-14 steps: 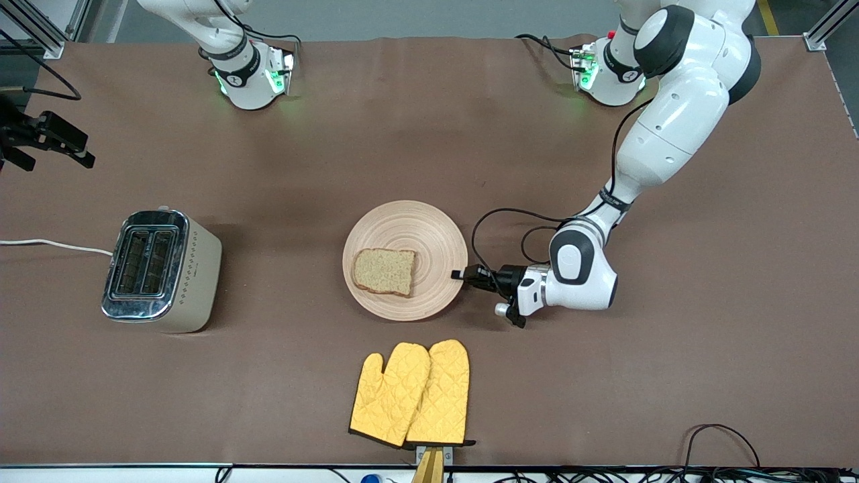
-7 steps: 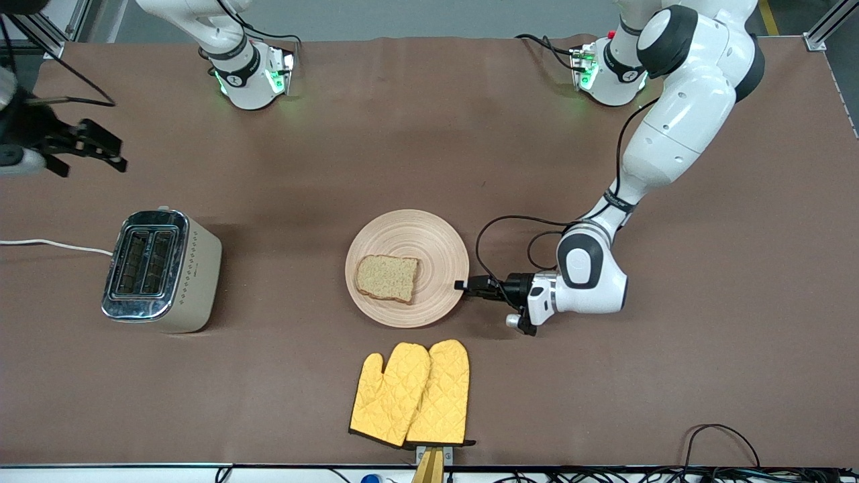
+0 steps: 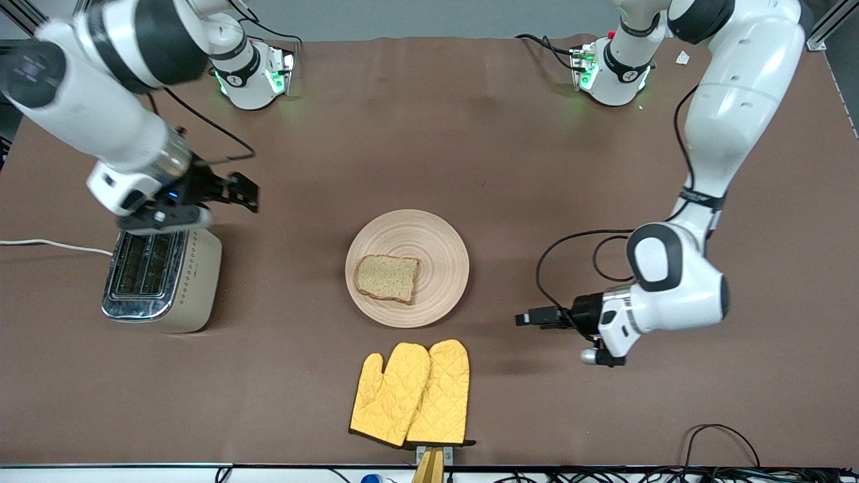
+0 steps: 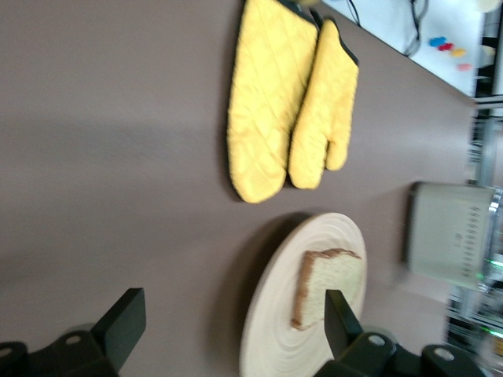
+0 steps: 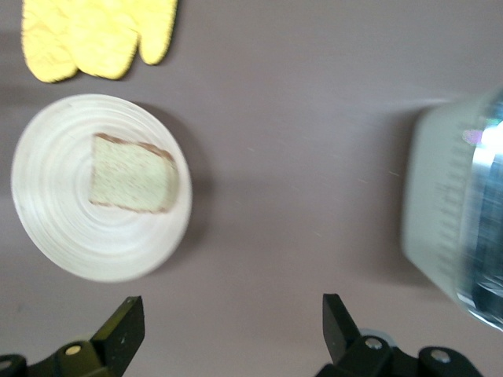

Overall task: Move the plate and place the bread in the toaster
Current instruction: 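Release the plate with the left gripper while the right gripper reaches the bread, then grasp the bread slice with the right gripper and lift it off the plate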

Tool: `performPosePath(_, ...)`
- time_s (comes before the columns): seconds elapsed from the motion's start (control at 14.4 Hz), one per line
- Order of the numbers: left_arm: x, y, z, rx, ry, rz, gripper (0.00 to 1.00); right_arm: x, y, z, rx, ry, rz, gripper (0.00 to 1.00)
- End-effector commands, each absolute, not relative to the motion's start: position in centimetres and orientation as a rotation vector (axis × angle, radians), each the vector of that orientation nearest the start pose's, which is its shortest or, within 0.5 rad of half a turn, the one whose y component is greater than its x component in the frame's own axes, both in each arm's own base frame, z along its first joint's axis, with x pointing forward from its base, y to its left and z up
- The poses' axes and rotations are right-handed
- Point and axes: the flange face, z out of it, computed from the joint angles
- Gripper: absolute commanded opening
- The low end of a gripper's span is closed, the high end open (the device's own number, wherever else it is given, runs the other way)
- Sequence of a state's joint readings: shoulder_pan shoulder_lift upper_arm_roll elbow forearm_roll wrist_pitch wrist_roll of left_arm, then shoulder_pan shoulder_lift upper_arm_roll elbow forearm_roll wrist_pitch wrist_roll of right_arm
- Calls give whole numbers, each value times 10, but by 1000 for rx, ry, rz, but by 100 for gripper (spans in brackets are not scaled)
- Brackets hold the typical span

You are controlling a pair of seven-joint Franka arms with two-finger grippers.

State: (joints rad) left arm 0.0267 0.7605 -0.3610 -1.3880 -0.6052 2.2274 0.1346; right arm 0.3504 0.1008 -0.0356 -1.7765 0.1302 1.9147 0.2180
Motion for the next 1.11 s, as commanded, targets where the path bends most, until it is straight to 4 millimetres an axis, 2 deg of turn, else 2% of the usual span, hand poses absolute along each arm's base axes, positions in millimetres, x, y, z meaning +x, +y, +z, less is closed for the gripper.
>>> performPosePath(0.0, 714, -189, 350, 2607, -62, 123, 100, 573, 260, 443, -3003, -42, -27, 100)
performPosePath(0.14, 710, -182, 385, 2806, -103, 210, 100, 572, 307, 395, -3005, 18, -45, 100)
performPosePath(0.21, 704, -179, 402, 2878, -105, 193, 100, 573, 319, 370, -3009, 25, -48, 100)
performPosePath(0.35, 690, -176, 437, 2995, -94, 175, 100, 571, 339, 332, -3016, 2, -57, 100)
performPosePath(0.62, 646, -158, 524, 3193, -121, 123, 100, 573, 353, 261, -3042, 106, -47, 95)
performPosePath(0.76, 628, -154, 560, 3225, -121, 153, 100, 572, 354, 241, -3052, 111, -32, 82)
performPosePath(0.9, 611, -150, 584, 3236, -120, 134, 100, 573, 354, 223, -3051, 112, -48, 70)
performPosePath(1.04, 595, -131, 620, 3243, -62, 210, 100, 573, 353, 218, -3053, 117, -50, 61)
